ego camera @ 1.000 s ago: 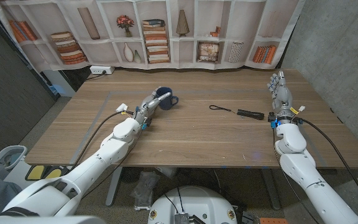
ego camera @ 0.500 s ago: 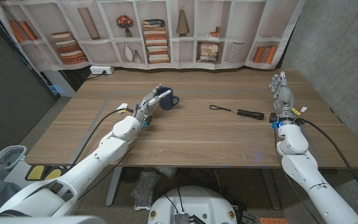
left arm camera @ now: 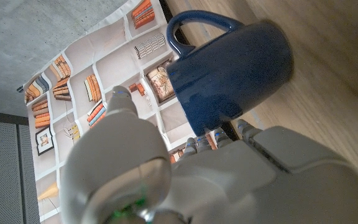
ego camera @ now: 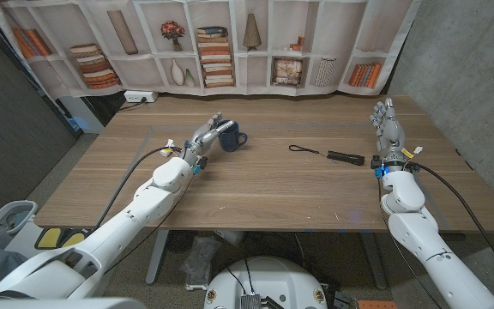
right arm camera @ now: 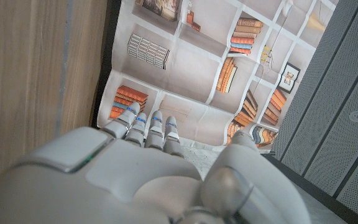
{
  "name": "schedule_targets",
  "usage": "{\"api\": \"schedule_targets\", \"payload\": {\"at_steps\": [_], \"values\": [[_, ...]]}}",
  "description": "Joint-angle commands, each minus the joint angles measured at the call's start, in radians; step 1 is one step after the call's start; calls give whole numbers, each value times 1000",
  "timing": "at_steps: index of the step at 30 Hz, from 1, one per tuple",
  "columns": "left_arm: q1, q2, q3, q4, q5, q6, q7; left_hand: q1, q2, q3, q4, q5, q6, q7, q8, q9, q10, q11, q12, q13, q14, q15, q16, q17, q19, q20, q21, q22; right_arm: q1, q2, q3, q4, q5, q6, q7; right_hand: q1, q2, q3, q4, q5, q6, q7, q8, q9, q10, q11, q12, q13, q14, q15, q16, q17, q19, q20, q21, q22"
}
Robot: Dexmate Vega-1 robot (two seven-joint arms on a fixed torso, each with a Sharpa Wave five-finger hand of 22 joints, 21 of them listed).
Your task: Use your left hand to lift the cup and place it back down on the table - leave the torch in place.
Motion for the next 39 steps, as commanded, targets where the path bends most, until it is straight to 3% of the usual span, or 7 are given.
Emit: {"api": "schedule_targets", "payload": {"at_steps": [1, 22, 39], "values": [[-15, 20, -9, -23, 4, 11, -2, -6, 0, -5, 0, 4, 7, 1, 10, 1, -26, 5, 6, 3, -23, 6, 8, 5, -50, 0, 7, 1, 7, 6, -7, -3, -14, -6, -15, 1, 13, 0, 1, 2, 2, 10, 0, 4, 0, 3, -1, 3, -1, -1, -2, 6, 2, -10, -1, 3], [-38, 78, -11, -128, 45, 60, 3, -9, 3, -8, 2, 6, 14, -1, 13, 0, -18, 11, 10, 2, -14, 7, 11, 4, -49, 1, 9, 1, -9, 2, -8, -18, -19, 3, -30, 1, 15, -1, 0, 2, 3, 11, 1, 4, 0, 5, 0, 3, -6, -4, -3, 6, 2, -13, -6, 3], [11, 144, -56, -269, 66, 90, 61, -11, 6, -10, 4, 7, 31, 7, 18, 0, -4, 20, 16, 1, 1, 9, 16, 3, -43, 2, 11, 0, -26, -17, -11, -53, -21, -23, -36, 2, 17, -1, -2, 1, 5, 12, 2, 4, 0, 7, 0, 3, -8, -7, -3, 5, 2, -15, -9, 3]]}}
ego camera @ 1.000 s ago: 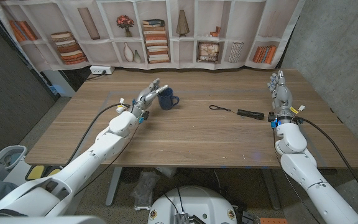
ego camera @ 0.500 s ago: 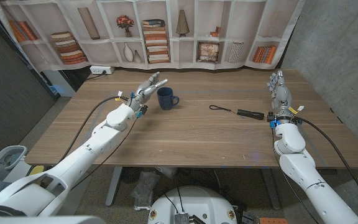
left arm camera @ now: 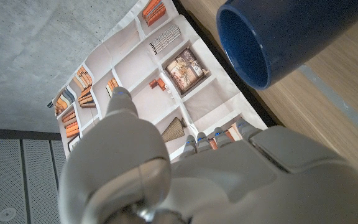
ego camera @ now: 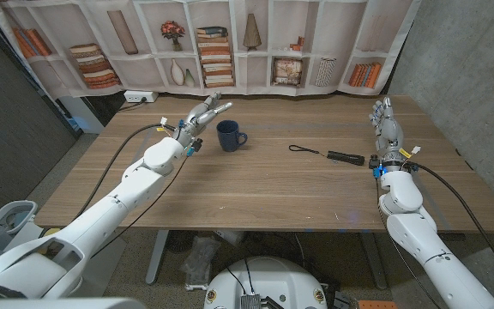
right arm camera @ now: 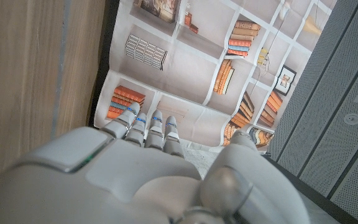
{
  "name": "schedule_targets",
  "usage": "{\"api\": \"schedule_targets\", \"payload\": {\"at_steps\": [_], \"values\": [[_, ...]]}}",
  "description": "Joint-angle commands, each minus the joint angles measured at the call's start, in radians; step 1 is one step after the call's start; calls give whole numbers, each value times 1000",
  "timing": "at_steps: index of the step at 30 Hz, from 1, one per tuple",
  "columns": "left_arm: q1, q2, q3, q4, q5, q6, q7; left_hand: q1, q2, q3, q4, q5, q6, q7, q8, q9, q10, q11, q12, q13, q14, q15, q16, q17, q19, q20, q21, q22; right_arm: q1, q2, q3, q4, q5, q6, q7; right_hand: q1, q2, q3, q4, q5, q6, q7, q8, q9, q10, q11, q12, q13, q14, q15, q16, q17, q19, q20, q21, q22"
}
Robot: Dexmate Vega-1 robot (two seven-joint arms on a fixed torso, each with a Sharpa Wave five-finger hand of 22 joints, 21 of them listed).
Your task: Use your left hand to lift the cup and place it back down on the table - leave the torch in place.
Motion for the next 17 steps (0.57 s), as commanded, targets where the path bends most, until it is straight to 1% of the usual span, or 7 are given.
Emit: {"api": "schedule_targets", "payload": {"at_steps": [1, 6, 10, 17], "values": [[33, 46, -32, -97, 10, 24, 37, -6, 1, -6, 0, 7, 7, 1, 8, 0, -3, 9, 8, 1, 1, 10, 8, 3, -43, 2, 4, 0, -8, -14, -5, -22, -3, -24, -2, 1, 7, -1, -2, 1, 0, 8, 2, 4, 4, 3, 0, 3, -1, 0, -3, 3, 2, -16, -5, 3], [42, 61, -41, -132, 15, 40, 47, -7, 1, -6, 0, 7, 11, 1, 9, -1, -2, 8, 9, 0, 2, 11, 8, 3, -42, 2, 4, 0, 0, -9, -10, -17, 6, -45, 0, 1, 8, -2, -2, 1, -1, 7, 2, 4, 4, 5, 1, 3, 0, 0, -2, 3, 3, -16, -5, 3], [40, 62, -42, -141, 16, 50, 50, -7, 2, -7, 0, 7, 10, 2, 8, -1, -2, 9, 8, 0, 3, 11, 8, 3, -41, 2, 4, 0, 14, -7, -15, -3, 10, -59, 12, 1, 8, -2, -2, 1, 0, 8, 2, 4, 5, 5, 1, 3, 0, 1, -2, 3, 3, -16, -6, 3], [37, 63, -44, -149, 23, 53, 57, -8, 2, -7, 1, 8, 11, 3, 7, -1, -2, 12, 8, 0, 5, 11, 9, 3, -42, 3, 4, 0, 59, 8, -27, 44, 7, -55, 42, 0, 9, -2, -3, 1, 0, 8, 2, 4, 4, 4, 1, 3, 1, 1, -1, 3, 3, -16, -7, 3]]}}
